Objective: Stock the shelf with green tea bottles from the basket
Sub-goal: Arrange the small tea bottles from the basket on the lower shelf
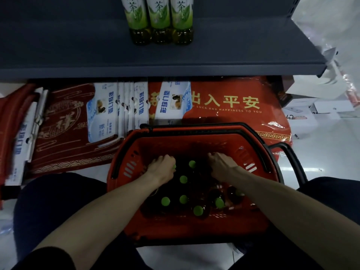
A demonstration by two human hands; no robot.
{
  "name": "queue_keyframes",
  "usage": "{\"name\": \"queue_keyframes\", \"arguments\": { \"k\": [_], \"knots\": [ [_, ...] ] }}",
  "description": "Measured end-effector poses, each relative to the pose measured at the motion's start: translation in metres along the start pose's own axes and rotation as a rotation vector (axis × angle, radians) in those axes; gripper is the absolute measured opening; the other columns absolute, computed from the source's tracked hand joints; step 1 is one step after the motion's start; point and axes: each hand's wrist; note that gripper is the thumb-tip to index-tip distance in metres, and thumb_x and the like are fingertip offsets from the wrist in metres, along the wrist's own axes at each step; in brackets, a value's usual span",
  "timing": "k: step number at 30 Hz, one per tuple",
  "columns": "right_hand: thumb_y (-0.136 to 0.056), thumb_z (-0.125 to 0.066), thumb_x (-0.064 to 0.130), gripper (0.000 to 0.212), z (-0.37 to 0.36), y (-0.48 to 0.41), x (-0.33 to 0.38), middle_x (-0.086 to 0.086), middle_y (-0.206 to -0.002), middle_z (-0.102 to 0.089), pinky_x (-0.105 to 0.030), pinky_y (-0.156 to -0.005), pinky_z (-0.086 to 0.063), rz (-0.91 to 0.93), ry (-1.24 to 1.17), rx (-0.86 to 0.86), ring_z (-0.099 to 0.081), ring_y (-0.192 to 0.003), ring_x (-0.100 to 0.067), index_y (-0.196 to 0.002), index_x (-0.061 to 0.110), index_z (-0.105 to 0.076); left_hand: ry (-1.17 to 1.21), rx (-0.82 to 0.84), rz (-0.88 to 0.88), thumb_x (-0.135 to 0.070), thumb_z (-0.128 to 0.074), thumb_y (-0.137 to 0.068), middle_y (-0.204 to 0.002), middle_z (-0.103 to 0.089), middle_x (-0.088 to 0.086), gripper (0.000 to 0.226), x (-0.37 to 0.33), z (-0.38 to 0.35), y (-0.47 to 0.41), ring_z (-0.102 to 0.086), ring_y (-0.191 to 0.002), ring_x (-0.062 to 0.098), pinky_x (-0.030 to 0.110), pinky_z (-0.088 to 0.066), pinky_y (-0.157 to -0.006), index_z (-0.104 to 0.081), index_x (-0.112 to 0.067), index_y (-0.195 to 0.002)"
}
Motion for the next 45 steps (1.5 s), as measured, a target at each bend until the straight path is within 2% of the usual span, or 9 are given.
{"name": "queue_keyframes", "arguments": {
  "k": [6, 16, 21, 24, 27, 31, 36, 42, 45],
  "knots": [
    [-0.092, -0.065, 0.023, 0.040, 0.050, 0.011, 0.001, -0.008, -0.125, -0.064, -0.038, -0.088, -0.053, 0.045, 0.066, -0.031, -0.067, -0.113, -0.029, -0.130, 0.012, -0.059, -0.112, 0.016, -0.051, -0.021, -0.062, -0.099, -0.120, -0.066, 0.013, 0.024, -0.009, 0.030, 0.005, -0.064, -0.116, 0.034, 0.043, -0.051, -0.097, -0.064, -0.009, -0.120],
    [-0.100, -0.058, 0.044, 0.032, 0.123, 0.044, -0.009, -0.003, -0.117, -0.067, -0.041, -0.089, -0.053, 0.034, -0.016, -0.133, -0.067, -0.107, -0.027, -0.121, 0.019, -0.060, -0.297, -0.067, -0.152, -0.029, -0.068, -0.095, -0.117, -0.061, 0.009, 0.025, -0.035, 0.130, 0.034, -0.063, -0.113, 0.032, 0.041, -0.051, -0.088, -0.061, -0.015, -0.115],
    [-0.106, -0.049, 0.047, 0.040, 0.156, 0.064, -0.015, -0.009, -0.136, -0.059, -0.046, -0.102, -0.048, 0.032, -0.134, -0.201, -0.058, -0.126, -0.030, -0.132, 0.017, -0.050, -0.136, -0.175, -0.220, -0.038, -0.065, -0.099, -0.113, -0.062, 0.004, 0.031, -0.025, 0.169, 0.054, -0.064, -0.102, 0.024, 0.042, -0.057, -0.084, -0.056, -0.016, -0.119],
    [-0.106, -0.051, 0.042, 0.042, 0.169, 0.068, -0.017, -0.014, -0.153, -0.046, -0.053, -0.112, -0.044, 0.053, -0.300, -0.261, -0.048, -0.140, -0.034, -0.138, 0.014, -0.050, 0.052, -0.175, -0.248, -0.038, -0.061, -0.103, -0.105, -0.062, 0.001, 0.030, -0.018, 0.192, 0.059, -0.064, -0.091, 0.014, 0.033, -0.058, -0.076, -0.052, -0.015, -0.119],
    [-0.106, -0.055, 0.032, 0.029, 0.181, 0.072, -0.015, -0.012, -0.121, -0.064, -0.039, -0.093, -0.052, 0.104, -0.489, -0.339, -0.063, -0.112, -0.027, -0.124, 0.010, -0.054, 0.151, -0.224, -0.275, -0.035, -0.060, -0.104, -0.108, -0.063, -0.001, 0.028, -0.019, 0.217, 0.064, -0.062, -0.094, 0.012, 0.025, -0.052, -0.077, -0.053, -0.015, -0.122],
    [-0.106, -0.056, 0.024, 0.011, 0.200, 0.080, -0.014, 0.003, -0.091, -0.060, -0.021, -0.067, -0.042, 0.169, -0.597, -0.509, -0.056, -0.079, -0.008, -0.106, 0.014, -0.053, 0.179, -0.314, -0.323, -0.029, -0.060, -0.104, -0.094, -0.065, -0.004, 0.018, -0.026, 0.252, 0.069, -0.066, -0.086, 0.014, 0.018, -0.044, -0.064, -0.057, -0.015, -0.116],
    [-0.108, -0.053, 0.023, 0.013, 0.235, 0.093, -0.019, 0.001, -0.093, -0.062, -0.026, -0.070, -0.041, 0.247, -0.655, -0.728, -0.059, -0.086, -0.018, -0.108, 0.011, -0.054, 0.176, -0.472, -0.399, -0.023, -0.057, -0.106, -0.091, -0.061, -0.005, 0.020, -0.037, 0.293, 0.073, -0.058, -0.075, 0.005, 0.015, -0.041, -0.061, -0.058, -0.012, -0.122],
    [-0.108, -0.052, 0.029, 0.020, 0.290, 0.096, -0.027, -0.004, -0.100, -0.064, -0.024, -0.064, -0.039, 0.252, -0.616, -0.909, -0.058, -0.088, -0.018, -0.115, 0.011, -0.055, 0.259, -0.657, -0.482, -0.016, -0.058, -0.105, -0.096, -0.060, -0.015, 0.011, -0.054, 0.329, 0.060, -0.058, -0.088, -0.005, 0.010, -0.042, -0.071, -0.060, -0.015, -0.115],
    [-0.107, -0.054, 0.028, 0.012, 0.311, 0.090, -0.034, -0.002, -0.097, -0.061, -0.011, -0.058, -0.038, 0.230, -0.611, -0.982, -0.055, -0.084, -0.013, -0.108, 0.016, -0.053, 0.273, -0.759, -0.502, -0.016, -0.057, -0.105, -0.100, -0.064, -0.007, 0.011, -0.063, 0.345, 0.048, -0.061, -0.090, 0.002, 0.016, -0.047, -0.077, -0.061, -0.016, -0.115]
  ]
}}
Point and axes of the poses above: each hand's wrist, its own y-axis away from the middle knuckle, its own z-axis out of the back of the hand, x = y × z
